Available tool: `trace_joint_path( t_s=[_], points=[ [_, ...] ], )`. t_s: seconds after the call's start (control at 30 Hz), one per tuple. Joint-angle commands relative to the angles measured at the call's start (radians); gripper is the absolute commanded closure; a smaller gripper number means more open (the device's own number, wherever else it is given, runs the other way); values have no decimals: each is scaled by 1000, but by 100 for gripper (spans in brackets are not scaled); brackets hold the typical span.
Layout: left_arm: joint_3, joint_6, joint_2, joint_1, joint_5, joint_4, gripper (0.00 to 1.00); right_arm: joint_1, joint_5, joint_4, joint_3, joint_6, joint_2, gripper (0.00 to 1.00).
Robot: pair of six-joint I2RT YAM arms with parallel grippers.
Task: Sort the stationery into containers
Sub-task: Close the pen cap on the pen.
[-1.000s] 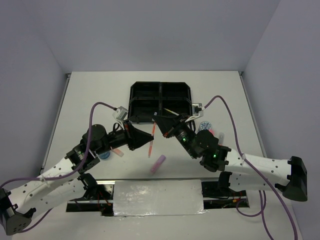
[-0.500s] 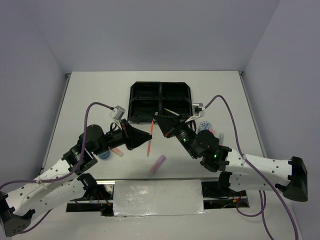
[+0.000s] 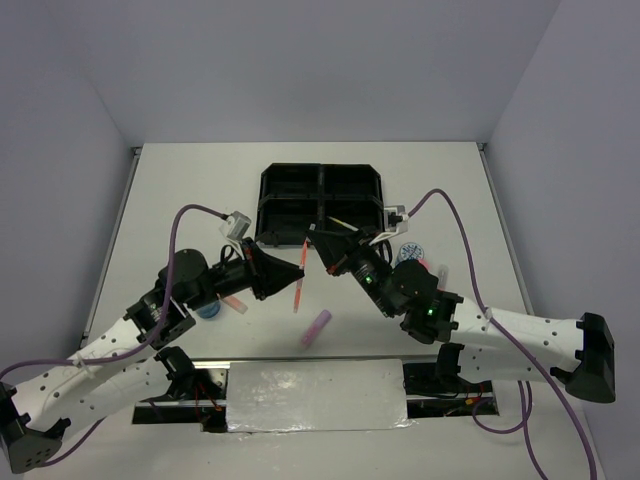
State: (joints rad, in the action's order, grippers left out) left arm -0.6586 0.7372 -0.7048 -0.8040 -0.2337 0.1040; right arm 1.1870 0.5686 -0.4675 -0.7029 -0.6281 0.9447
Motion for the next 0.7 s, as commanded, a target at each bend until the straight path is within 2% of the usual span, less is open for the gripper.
trace_joint_path(
  t_s=[0.0,0.67],
  points=[
    [-22,-2,-9,-4,-19,57,100,8,27,-31,-50,31,6,100],
    [-15,-5,-1,-4,-13,48,100,5,11,-14,-55,28,12,100]
  ],
)
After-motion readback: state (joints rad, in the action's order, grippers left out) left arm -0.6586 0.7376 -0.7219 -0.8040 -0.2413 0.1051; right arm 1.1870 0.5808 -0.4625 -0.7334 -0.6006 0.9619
